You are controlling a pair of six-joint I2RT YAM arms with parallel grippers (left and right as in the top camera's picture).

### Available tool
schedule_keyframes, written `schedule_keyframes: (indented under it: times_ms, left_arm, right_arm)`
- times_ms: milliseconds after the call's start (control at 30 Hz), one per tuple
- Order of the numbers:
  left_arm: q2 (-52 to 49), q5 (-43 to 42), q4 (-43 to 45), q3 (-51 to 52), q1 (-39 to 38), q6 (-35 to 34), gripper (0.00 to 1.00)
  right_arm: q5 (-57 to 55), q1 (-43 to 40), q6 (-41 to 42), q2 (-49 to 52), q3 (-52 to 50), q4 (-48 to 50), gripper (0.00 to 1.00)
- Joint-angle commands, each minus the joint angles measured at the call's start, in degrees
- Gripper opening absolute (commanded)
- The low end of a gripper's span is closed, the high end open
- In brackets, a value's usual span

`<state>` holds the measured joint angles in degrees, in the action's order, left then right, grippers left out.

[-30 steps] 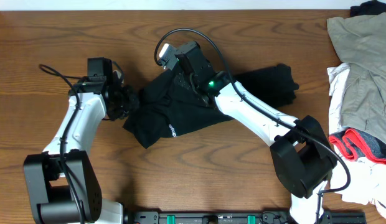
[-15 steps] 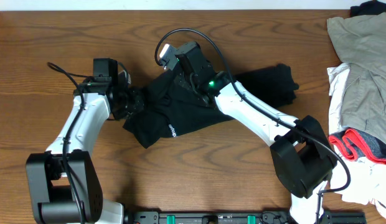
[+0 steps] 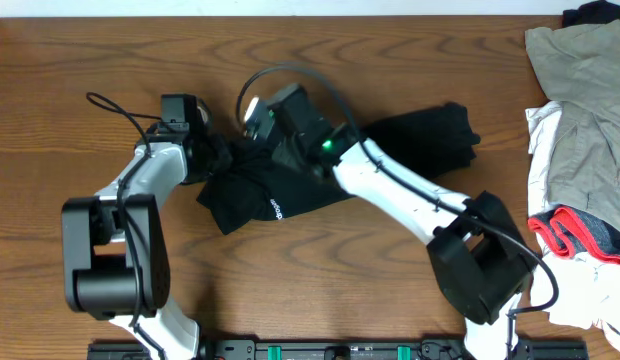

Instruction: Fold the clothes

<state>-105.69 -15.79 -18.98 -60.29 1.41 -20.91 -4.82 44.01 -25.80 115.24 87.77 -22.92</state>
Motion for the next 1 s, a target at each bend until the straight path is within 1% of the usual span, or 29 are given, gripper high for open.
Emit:
schedule_keyframes:
  times_ms: [0,133,333,433,467,567,633,700,800,867,933,967]
  left_arm:
    - [-0.63,3.28,0.02,0.87,0.37,0.74,0.30]
    - [-0.55,3.43,0.09,0.72,1.70,0.74,0.30]
    - [-0.57,3.43,0.00,0.72,4.46,0.72,0.30]
    - [-0.55,3.43,-0.02,0.72,6.05,0.66,0.30]
    - [-0.55,3.41,0.02,0.72,6.54,0.37,0.30]
    - [-0.55,3.41,0.07,0.72,7.87,-0.83,0.30]
    - [-0.55,3.37,0.04,0.72,8.41,-0.83,0.30]
    - [-0.55,3.34,0.02,0.72,8.50,-0.81,0.30]
    - [-0.55,3.21,0.04,0.72,8.48,-0.81,0.30]
    - [-0.55,3.21,0.04,0.72,8.48,-0.81,0.30]
    - [-0.57,3.21,-0.04,0.72,8.48,-0.81,0.30]
    - [-0.55,3.19,-0.15,0.72,8.48,-0.81,0.30]
  right_arm:
    - [3.17,2.95,0.96,0.28,0.83,-2.08,0.03]
    - [3.17,4.42,1.20,0.28,0.83,-4.37,0.05]
    - [3.63,4.70,5.25,0.28,0.66,-8.28,0.07]
    - [3.63,4.70,5.49,0.28,0.59,-10.40,0.12]
    - [3.82,4.70,5.49,0.28,0.59,-11.13,0.11]
    - [7.63,4.70,5.51,0.28,0.59,-13.46,0.13]
    - [12.94,4.72,5.49,0.28,0.59,-15.06,0.16]
    - [17.40,4.79,5.49,0.28,0.59,-16.17,0.20]
    - [22.73,4.81,5.51,0.28,0.59,-16.98,0.22]
    - [21.42,4.81,5.51,0.28,0.59,-16.70,0.22]
    - [15.43,4.68,6.38,0.28,0.59,-15.93,0.21]
    - [11.69,4.55,7.50,0.28,0.59,-15.21,0.25]
